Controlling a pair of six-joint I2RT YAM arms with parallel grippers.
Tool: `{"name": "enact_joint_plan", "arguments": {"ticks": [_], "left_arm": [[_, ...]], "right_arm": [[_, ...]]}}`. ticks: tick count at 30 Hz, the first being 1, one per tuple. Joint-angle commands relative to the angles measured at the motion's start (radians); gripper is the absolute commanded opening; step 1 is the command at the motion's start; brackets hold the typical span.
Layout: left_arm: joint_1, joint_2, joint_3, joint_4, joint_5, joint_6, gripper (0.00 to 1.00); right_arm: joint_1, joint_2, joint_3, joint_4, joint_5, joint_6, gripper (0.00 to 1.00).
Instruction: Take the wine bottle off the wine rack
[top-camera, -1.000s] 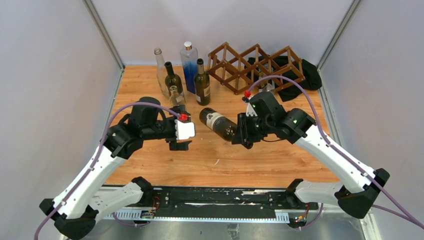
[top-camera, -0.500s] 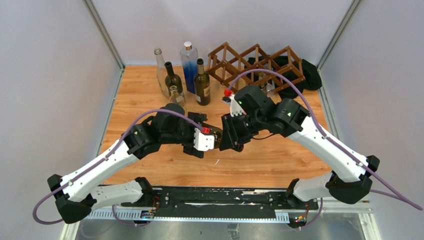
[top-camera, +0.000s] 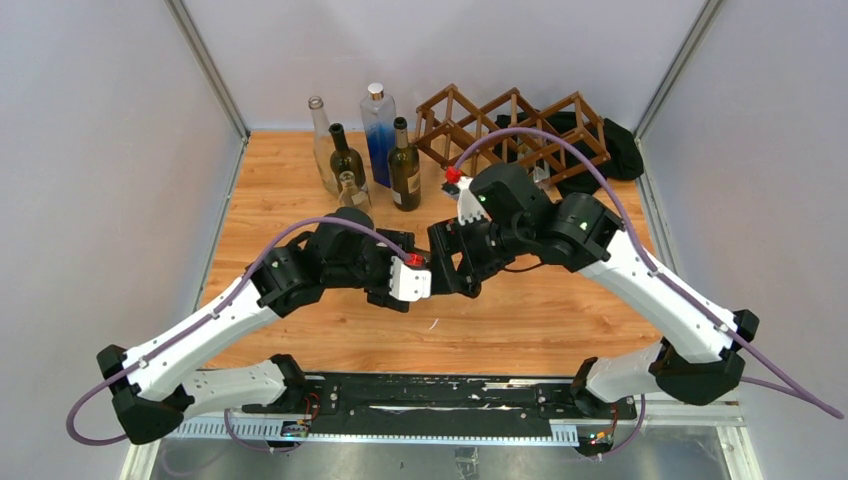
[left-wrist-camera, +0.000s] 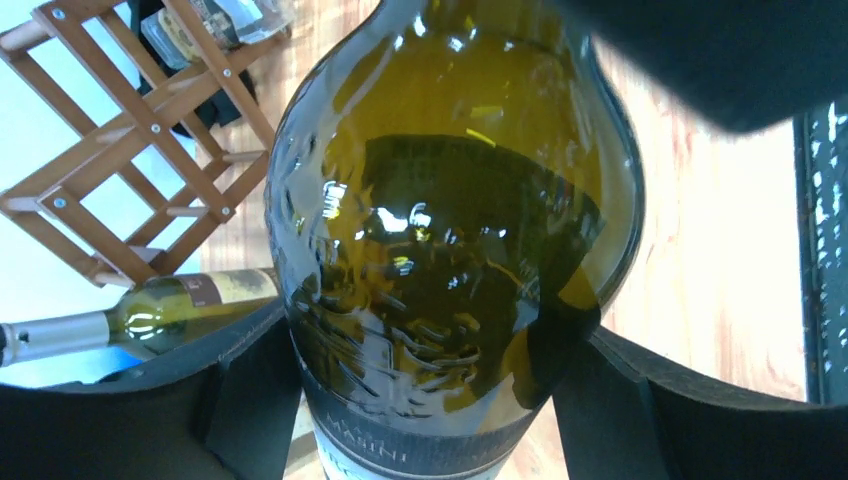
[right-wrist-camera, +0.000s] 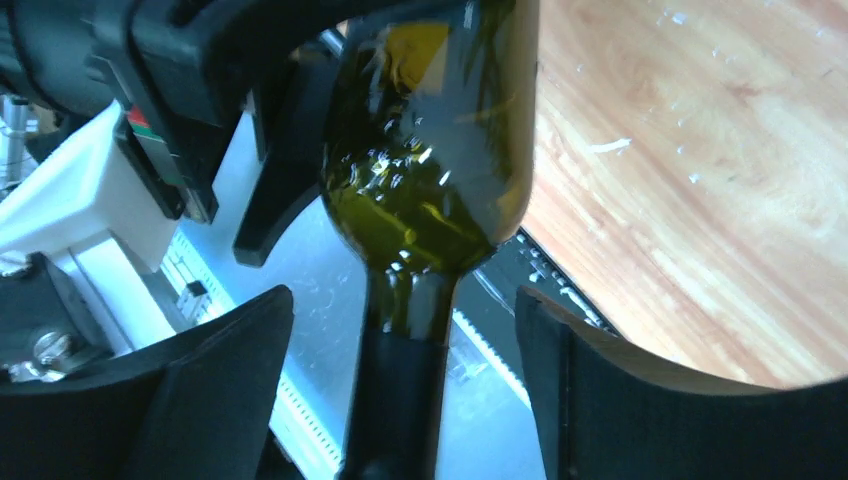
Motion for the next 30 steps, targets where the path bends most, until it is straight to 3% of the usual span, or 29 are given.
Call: {"name": "enact_joint_plan", "arguments": {"ticks": [1,10,17,23,30], "left_arm": [[-0.002,-0.008,0.063,0.09,-0.032,-0.14,0.0],[0.17,0.004,0.165,0.21,0.168,-0.65,0.0],[0.239,0.017,0.245,0.305,0.253,-0.932,0.0],[0.269,0.03,0.325,0.347,0.351,-1.045,0.0],[0.273,0.001,0.346,0.36,0.408,-1.08,0.0]], "right_arm": [[0.011,-0.107,0.002,0.12,0.048,-0.033,0.91],[-0.012,-0.347,-0.121,0.299,0.246,-0.073,0.95],[-0.012,-0.418,-0.245,0.433,0.224,-0.113,0.96],[-0.012,-0.441,-0.366,0.65,0.166,-0.172,0.96],[-0.012,-0.382,-0.286,0.725,0.107,-0.23,0.97]]}}
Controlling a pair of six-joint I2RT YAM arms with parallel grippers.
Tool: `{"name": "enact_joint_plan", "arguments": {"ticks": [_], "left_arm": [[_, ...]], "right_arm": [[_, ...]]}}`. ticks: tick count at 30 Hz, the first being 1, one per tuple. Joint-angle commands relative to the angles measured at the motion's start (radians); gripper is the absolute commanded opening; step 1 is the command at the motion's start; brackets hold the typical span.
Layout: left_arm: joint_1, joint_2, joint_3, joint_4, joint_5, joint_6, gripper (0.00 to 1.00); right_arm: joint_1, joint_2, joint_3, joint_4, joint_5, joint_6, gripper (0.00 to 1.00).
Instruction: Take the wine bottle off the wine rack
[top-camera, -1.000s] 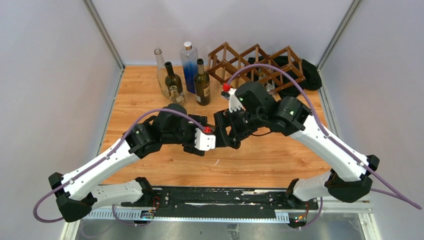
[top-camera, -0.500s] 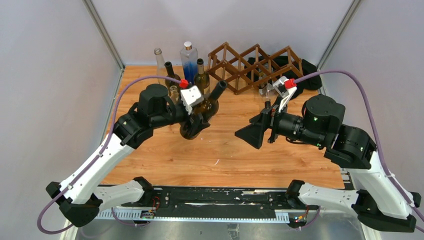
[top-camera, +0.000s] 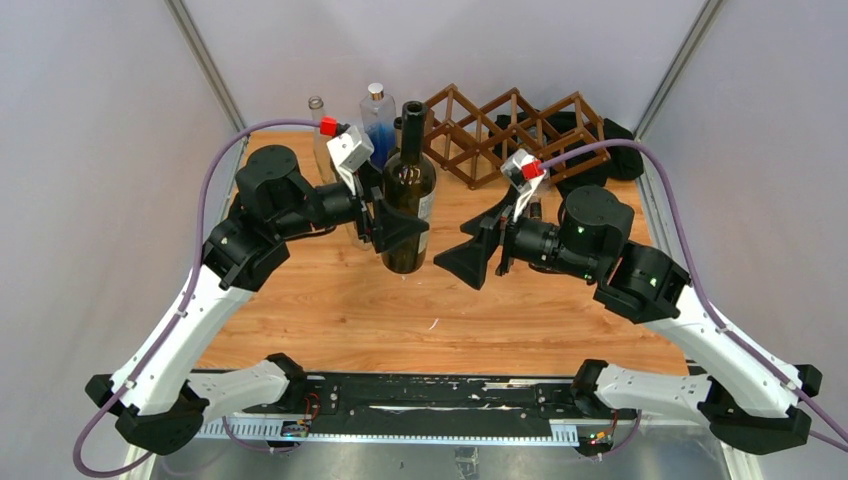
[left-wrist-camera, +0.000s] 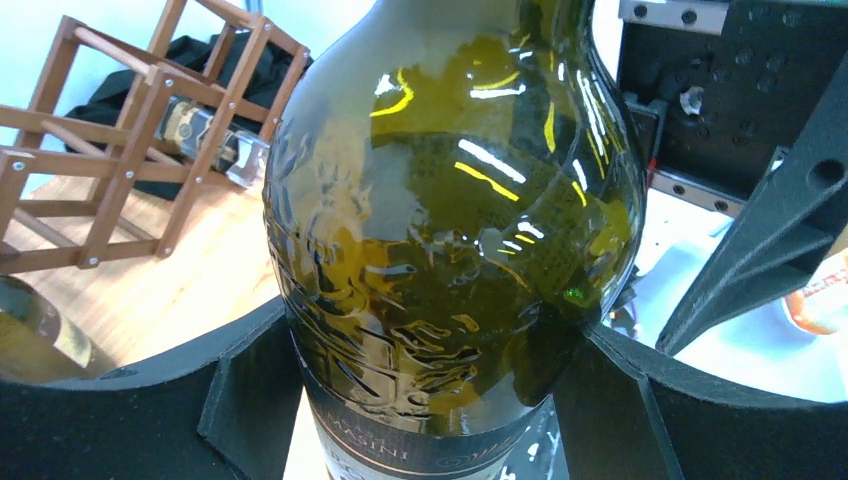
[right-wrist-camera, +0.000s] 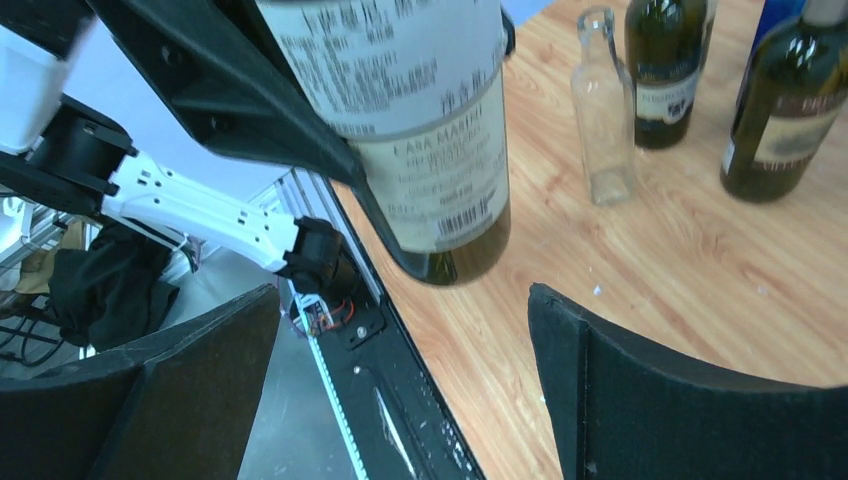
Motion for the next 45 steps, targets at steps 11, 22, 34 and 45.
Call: {"name": "enact_joint_plan", "arguments": {"ticks": [11,22,34,45], "left_arm": [[0.007,-0.062,0.007,0.166,0.233,-0.14,0.0],[0.008,-0.068,-0.002,0.181,0.354,-0.201,0.0],[0.012,-0.081,-0.023,0.158,0.319,-0.183,0.15],[0.014,-0.174,-0.204,0.125,0.249,-0.232,1.0]], "right_arm": [[-0.006,0.105,0.172,0.202,-0.106,-0.016,0.98],[-0.006,0.208,0.177,0.407,-0.203,0.078,0.96],[-0.006,0.241,0.191,0.472,-0.22,0.109,0.01],[-0.006,0.168,0.115,0.602,-0.1,0.106,0.0]]}}
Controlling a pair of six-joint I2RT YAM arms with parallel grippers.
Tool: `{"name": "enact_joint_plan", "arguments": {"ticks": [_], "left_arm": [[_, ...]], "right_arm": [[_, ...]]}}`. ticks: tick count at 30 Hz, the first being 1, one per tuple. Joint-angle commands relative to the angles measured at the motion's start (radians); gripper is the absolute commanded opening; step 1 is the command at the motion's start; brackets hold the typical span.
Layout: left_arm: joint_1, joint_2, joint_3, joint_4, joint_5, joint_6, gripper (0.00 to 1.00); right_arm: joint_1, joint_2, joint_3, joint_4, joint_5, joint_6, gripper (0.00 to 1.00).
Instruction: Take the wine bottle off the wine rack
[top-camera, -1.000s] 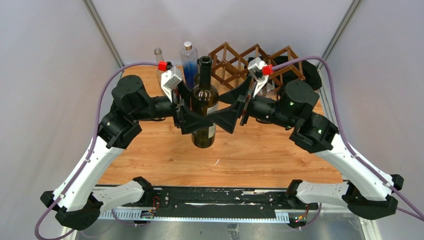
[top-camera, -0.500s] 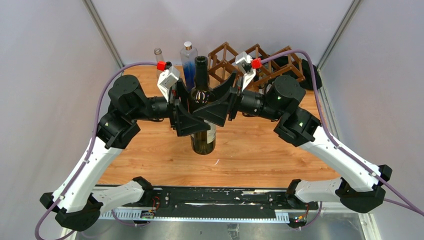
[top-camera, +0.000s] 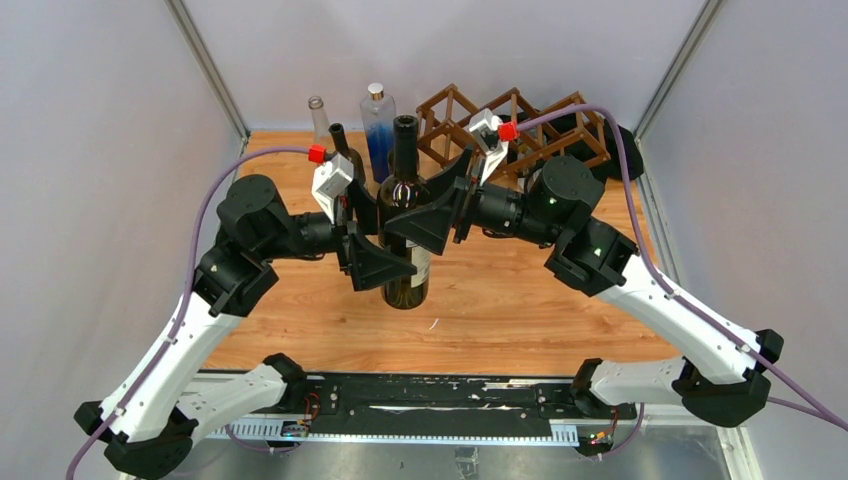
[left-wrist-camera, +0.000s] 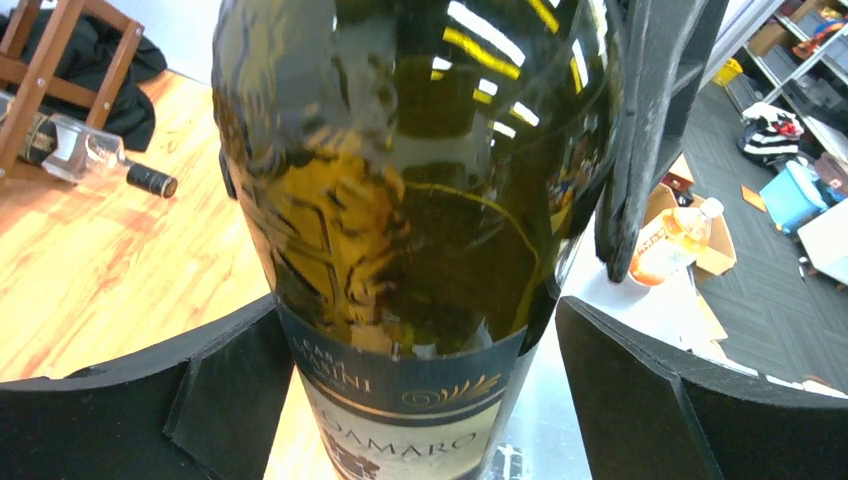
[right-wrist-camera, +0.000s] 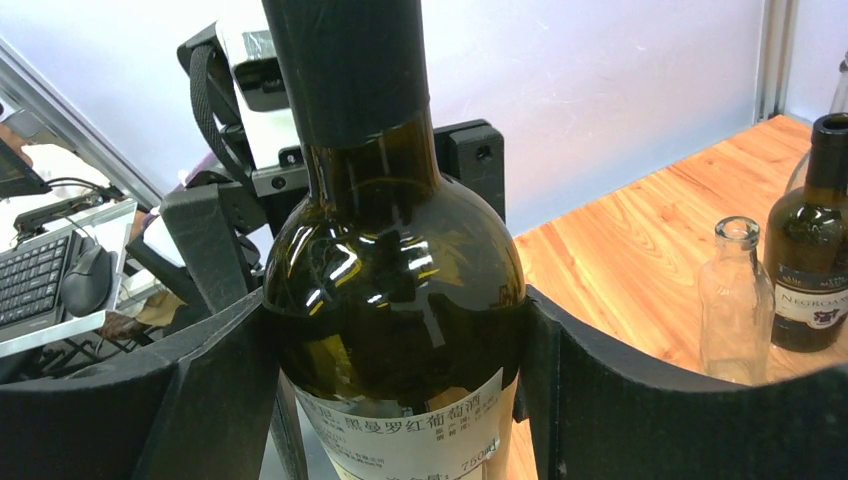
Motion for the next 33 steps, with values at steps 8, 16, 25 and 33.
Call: {"name": "enact_joint_plan", "arguments": {"ticks": [8,16,25,33], "left_arm": [[0.001,-0.039,-0.102,0.053,-0.008,-0.075,1.0],[0.001,-0.069,-0.209,0.145,0.008,-0.117,0.91],[0.001,-0.087,-0.146,0.093,-0.001,0.042,0.0],[0.001,-0.103,-0.16,0.047,-0.01,0.102,0.0]], "right_arm": [[-0.003,-0.028,-0.027,0.269,0.07,0.07,0.0],[0.017,0.0,-0.052,0.32,0.064,0.087,0.0],[0.022,0.002,0.008,0.124,0.093,0.03,0.58],[0.002,0.082,0.225,-0.067,0.061,-0.028,0.74]]}}
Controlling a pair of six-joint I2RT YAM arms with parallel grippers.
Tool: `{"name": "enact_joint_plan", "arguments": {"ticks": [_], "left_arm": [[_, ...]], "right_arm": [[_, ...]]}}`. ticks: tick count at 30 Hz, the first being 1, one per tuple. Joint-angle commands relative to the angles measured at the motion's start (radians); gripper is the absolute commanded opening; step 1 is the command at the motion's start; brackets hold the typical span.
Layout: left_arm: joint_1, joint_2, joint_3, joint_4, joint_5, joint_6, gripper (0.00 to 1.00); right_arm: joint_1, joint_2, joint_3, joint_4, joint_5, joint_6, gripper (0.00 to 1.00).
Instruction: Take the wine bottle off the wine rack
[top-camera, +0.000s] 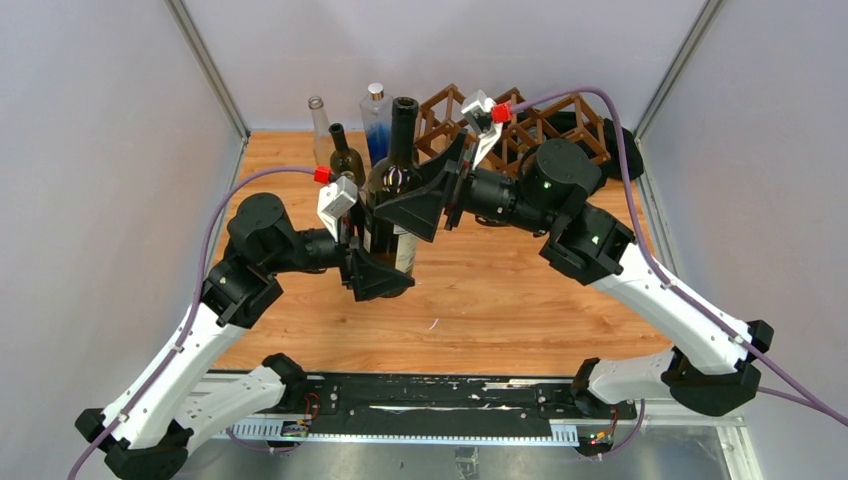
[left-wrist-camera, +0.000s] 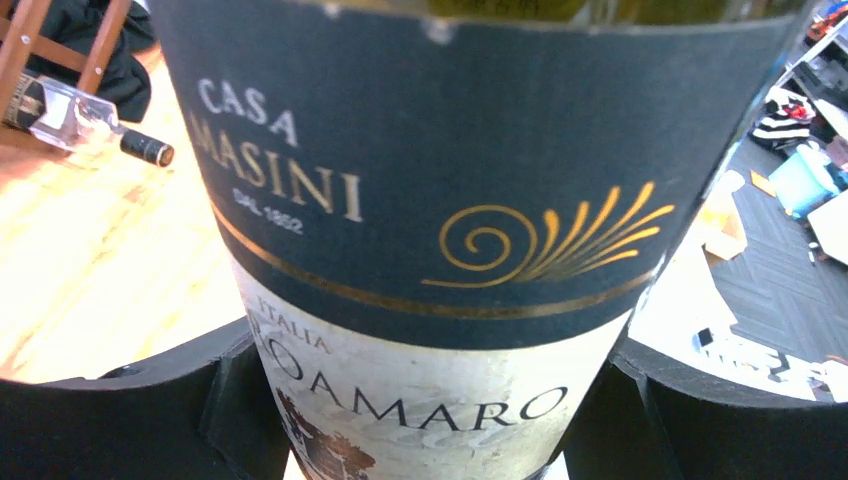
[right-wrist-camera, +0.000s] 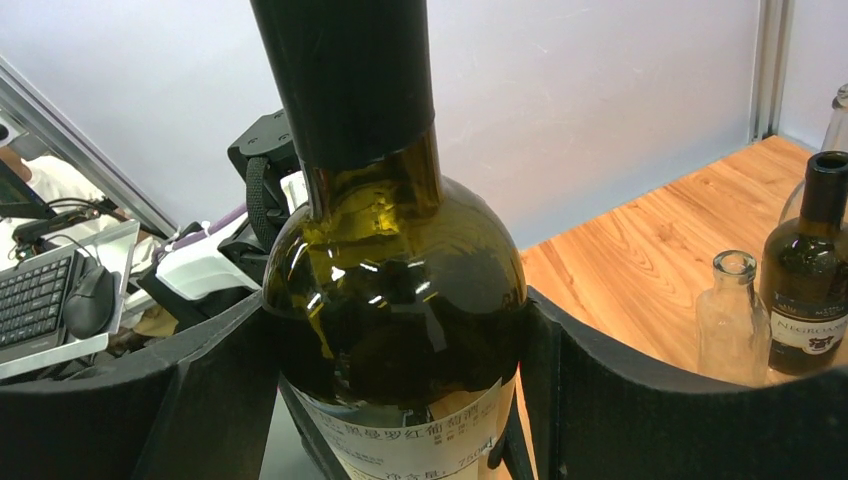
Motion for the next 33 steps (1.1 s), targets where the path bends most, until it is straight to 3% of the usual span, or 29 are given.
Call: {"name": "enact_joint_plan", "arguments": {"ticks": [1,6,13,19,28,33], "left_arm": [[0.004,-0.018,0.026,-0.015,-0.009,0.079,0.0],[0.003,-0.029,0.02,-0.05,-0.017,0.105,0.0],[0.004,-0.051,0.005,-0.029,-0.045,0.067,0.0],[0.007,-0.042,-0.007,0.007,-0.016,0.021,0.0],[0.007,-0.049,-0.029,-0.013,0.018,0.045,0.0],[0.008,-0.053,-0.025,-0.016,0.011,0.053,0.0]], "right_arm": [[-0.013,0.024,0.124,-0.037,0.021,-0.03,0.74],[-0.023,0.04,0.152,-0.039,-0.019,-0.022,0.76],[-0.023,0.046,0.163,-0.032,-0.065,-0.027,0.88],[-0.023,0.036,0.136,0.009,-0.046,-0.044,0.9],[-0.04,0.049,0.138,0.069,-0.017,-0.039,0.79],[-0.058,0.07,0.151,0.083,-0.042,-0.003,0.64]]}}
